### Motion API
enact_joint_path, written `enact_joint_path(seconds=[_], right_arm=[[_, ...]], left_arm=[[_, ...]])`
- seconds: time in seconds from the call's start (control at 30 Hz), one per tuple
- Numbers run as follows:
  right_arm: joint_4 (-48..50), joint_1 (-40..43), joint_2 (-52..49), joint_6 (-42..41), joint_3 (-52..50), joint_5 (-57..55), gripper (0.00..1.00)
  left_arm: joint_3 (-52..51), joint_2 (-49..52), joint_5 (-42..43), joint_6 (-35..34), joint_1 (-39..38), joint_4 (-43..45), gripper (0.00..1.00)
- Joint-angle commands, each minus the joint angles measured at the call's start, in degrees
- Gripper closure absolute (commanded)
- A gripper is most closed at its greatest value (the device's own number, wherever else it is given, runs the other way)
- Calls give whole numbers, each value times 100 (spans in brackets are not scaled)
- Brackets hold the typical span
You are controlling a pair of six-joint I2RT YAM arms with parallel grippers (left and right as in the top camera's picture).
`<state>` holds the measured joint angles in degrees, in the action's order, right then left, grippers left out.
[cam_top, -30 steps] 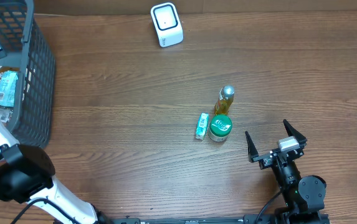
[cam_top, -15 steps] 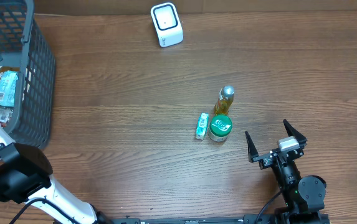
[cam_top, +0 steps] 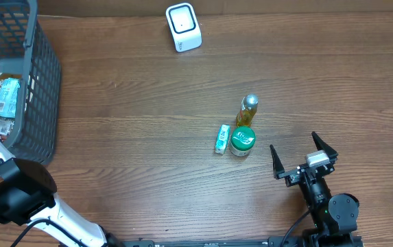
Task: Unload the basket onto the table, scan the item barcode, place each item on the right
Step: 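Lower the left gripper into the basket and grasp the mint-green wipes pack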
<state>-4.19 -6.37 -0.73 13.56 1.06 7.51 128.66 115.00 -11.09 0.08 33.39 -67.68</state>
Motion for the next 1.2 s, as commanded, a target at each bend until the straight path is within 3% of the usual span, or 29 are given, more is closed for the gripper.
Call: enact_joint_path(seconds=[0.0,0.33,1.17], right_arm=[[17,7,57,0,-61,9,0],[17,7,57,0,-61,9,0],[17,7,57,0,-61,9,0]], left_arm=[[-2,94,72,173,195,46,1],[-2,833,986,1421,249,175,0],[-4,2524,656,1554,94,498,0]])
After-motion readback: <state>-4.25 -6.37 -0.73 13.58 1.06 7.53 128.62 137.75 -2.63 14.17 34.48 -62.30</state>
